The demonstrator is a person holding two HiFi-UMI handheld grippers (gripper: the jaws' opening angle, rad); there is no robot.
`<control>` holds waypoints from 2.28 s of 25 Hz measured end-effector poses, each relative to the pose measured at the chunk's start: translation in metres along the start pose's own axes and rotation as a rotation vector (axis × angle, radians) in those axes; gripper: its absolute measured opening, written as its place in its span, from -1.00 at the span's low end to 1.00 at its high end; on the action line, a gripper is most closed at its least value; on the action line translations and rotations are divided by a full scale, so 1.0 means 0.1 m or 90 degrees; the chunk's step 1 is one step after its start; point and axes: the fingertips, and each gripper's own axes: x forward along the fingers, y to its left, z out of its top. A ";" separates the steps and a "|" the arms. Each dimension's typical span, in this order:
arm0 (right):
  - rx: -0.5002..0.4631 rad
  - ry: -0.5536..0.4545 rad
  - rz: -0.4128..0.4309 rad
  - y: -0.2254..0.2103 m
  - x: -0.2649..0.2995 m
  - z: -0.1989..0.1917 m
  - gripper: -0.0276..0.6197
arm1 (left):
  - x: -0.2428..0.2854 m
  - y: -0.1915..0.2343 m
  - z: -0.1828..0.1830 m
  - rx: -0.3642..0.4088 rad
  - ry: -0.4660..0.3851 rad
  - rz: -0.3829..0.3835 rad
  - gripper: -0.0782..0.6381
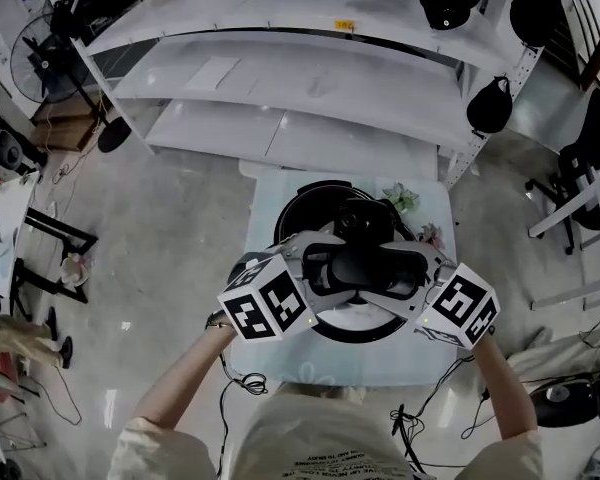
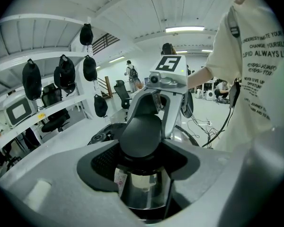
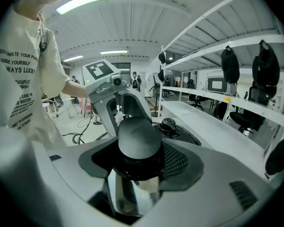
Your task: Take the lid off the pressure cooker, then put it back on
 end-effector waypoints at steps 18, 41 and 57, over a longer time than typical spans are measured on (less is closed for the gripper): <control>0.040 0.006 -0.010 -0.52 0.58 0.14 -0.05 | -0.02 0.70 -0.35 0.003 0.005 -0.023 -0.01; 0.043 0.006 0.026 -0.69 0.79 -0.04 -0.05 | 0.15 0.86 -0.56 -0.018 0.022 0.000 -0.02; 0.033 0.003 0.033 -0.70 0.83 -0.13 -0.05 | 0.20 0.86 -0.63 -0.022 0.012 0.012 -0.02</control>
